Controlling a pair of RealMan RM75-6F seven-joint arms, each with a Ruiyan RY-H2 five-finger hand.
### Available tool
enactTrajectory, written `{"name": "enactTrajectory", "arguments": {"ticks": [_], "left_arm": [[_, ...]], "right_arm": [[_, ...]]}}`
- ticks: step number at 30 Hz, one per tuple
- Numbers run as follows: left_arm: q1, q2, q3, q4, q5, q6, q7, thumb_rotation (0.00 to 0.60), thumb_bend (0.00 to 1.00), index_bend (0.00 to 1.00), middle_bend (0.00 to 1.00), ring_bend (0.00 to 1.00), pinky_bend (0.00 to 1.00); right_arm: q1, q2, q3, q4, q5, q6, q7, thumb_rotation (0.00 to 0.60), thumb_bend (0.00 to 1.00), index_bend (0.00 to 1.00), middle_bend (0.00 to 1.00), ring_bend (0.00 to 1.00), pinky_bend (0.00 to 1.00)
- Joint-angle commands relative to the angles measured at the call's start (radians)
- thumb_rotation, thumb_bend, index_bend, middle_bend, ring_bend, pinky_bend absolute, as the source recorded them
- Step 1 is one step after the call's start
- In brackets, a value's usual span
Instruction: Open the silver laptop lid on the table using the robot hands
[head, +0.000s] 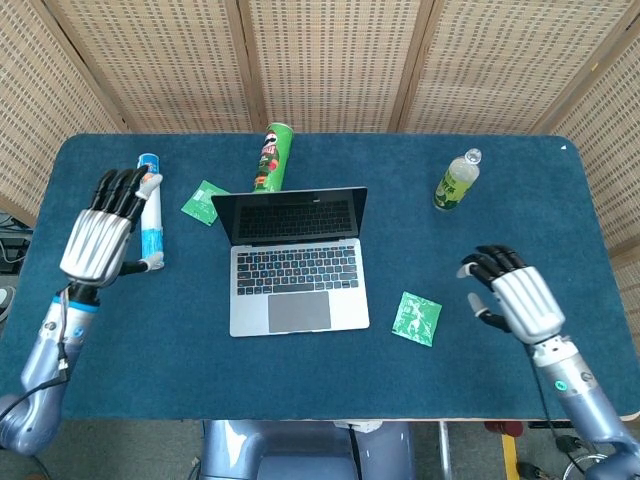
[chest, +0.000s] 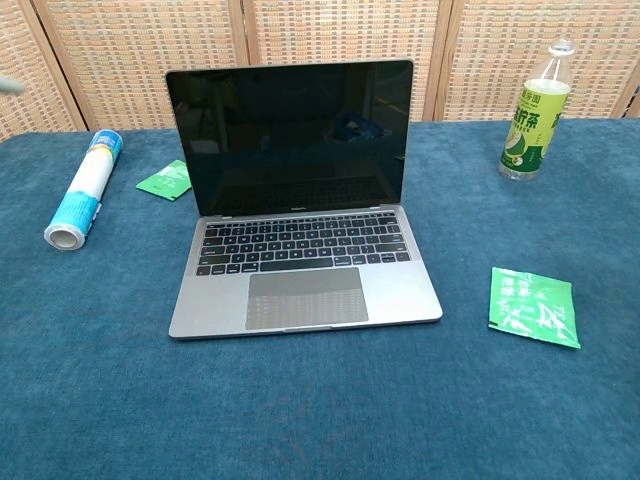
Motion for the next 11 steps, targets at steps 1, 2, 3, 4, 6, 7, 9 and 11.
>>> {"name": "enactTrajectory", "arguments": {"ticks": [1,2,3,4,6,7,9,11], "left_arm": [[0.194,0.018,0.153,0.007,0.075,0.133,-0.086,0.600,0.00,0.00,0.00,0.00,0.00],[0.217,0.013,0.169,0.017,0.081,0.145,-0.088,0.600,0.00,0.00,0.00,0.00,0.00],[0.227,0.009,0.175,0.024,0.087,0.152,-0.090,0.600,0.00,0.00,0.00,0.00,0.00],[0.249,0.001,0.190,0.043,0.093,0.160,-0.093,0.600,0.00,0.00,0.00,0.00,0.00],[0.282,-0.018,0.214,0.086,0.112,0.169,-0.121,0.600,0.00,0.00,0.00,0.00,0.00],[0.296,-0.027,0.223,0.114,0.124,0.172,-0.146,0.600,0.00,0.00,0.00,0.00,0.00],[0.313,-0.037,0.228,0.152,0.135,0.175,-0.175,0.600,0.00,0.00,0.00,0.00,0.00],[0.326,-0.047,0.225,0.184,0.143,0.178,-0.201,0.600,0.00,0.00,0.00,0.00,0.00]], "right_arm": [[-0.146,-0.050,-0.021,0.158,-0.014,0.171,0.089,0.600,0.18,0.27,0.20,0.05,0.01],[-0.161,-0.055,-0.023,0.168,-0.011,0.184,0.087,0.600,0.08,0.23,0.15,0.02,0.00],[-0.168,-0.058,-0.024,0.173,-0.011,0.189,0.086,0.600,0.04,0.20,0.12,0.01,0.00],[-0.184,-0.059,-0.027,0.173,-0.009,0.199,0.074,0.600,0.01,0.17,0.07,0.00,0.00],[-0.216,-0.061,-0.031,0.165,0.000,0.222,0.044,0.600,0.00,0.13,0.02,0.00,0.00],[-0.231,-0.066,-0.030,0.163,0.004,0.235,0.029,0.600,0.00,0.12,0.01,0.00,0.00],[-0.247,-0.075,-0.029,0.167,0.002,0.249,0.015,0.600,0.00,0.11,0.00,0.00,0.00],[-0.259,-0.082,-0.026,0.173,-0.003,0.258,0.008,0.600,0.00,0.11,0.00,0.00,0.00]]}}
